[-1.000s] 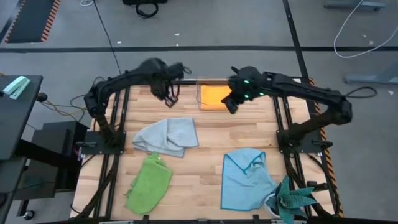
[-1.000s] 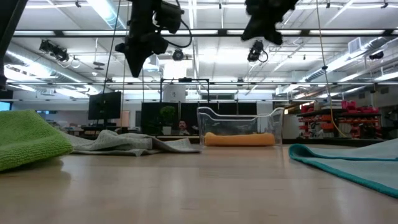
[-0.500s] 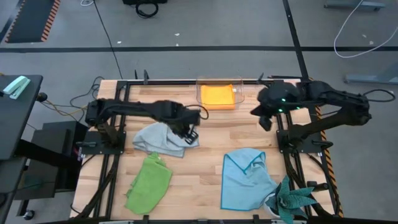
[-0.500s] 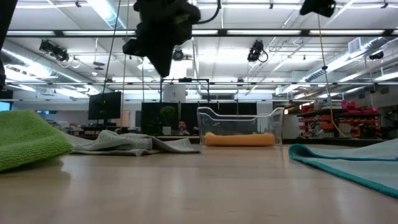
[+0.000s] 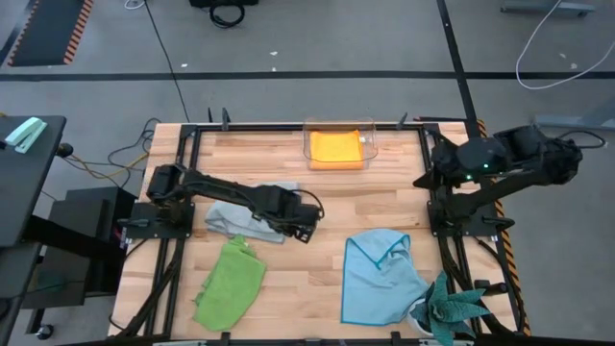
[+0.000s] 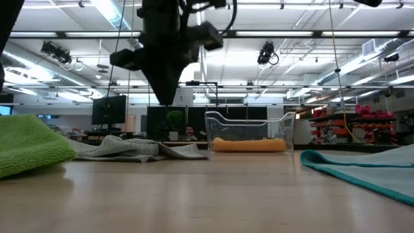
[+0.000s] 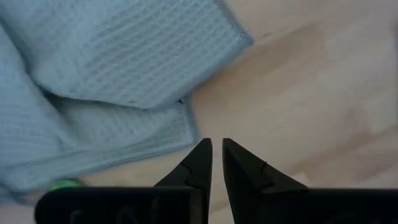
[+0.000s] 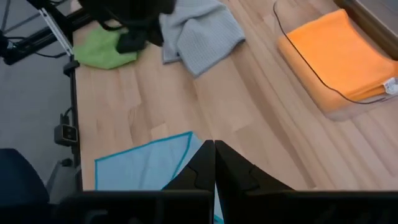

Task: Fold microfiber towels
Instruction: Fold the gray microfiber cloth

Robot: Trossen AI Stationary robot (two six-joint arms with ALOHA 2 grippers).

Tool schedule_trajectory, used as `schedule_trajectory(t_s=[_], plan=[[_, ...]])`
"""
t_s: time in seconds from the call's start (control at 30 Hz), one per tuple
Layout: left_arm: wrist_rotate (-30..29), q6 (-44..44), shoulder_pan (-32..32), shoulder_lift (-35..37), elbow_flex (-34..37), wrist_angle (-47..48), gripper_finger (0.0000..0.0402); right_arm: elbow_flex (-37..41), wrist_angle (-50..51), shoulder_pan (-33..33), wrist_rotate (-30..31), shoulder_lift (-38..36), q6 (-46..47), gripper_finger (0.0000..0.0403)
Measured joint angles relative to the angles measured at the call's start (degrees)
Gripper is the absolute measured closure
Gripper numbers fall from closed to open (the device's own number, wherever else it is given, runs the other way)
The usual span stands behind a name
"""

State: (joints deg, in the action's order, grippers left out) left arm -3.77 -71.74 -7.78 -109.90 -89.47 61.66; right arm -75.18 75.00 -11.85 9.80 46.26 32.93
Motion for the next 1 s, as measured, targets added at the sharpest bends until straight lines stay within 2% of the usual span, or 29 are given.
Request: schedule_trajectory(t_s=[0.17, 0.47, 1.0], plan=[[-0.31, -4.05, -0.17, -2.96, 0.02, 1.99, 0.0359, 0.02, -0.09, -2.56, 0.92, -0.05, 0.5, 0.0391], [-0.56, -3.85, 0.14, -7.59, -0.01, 5.93, 0.0351, 0.03, -0.48, -4.31, 0.94, 1.33, 0.5, 0.0391], [-1.12, -2.48, 1.2, -8.66, 0.02, 6.68, 0.0276, 0.04, -0.55, -4.84, 0.94, 1.64, 0.37, 0.0391]])
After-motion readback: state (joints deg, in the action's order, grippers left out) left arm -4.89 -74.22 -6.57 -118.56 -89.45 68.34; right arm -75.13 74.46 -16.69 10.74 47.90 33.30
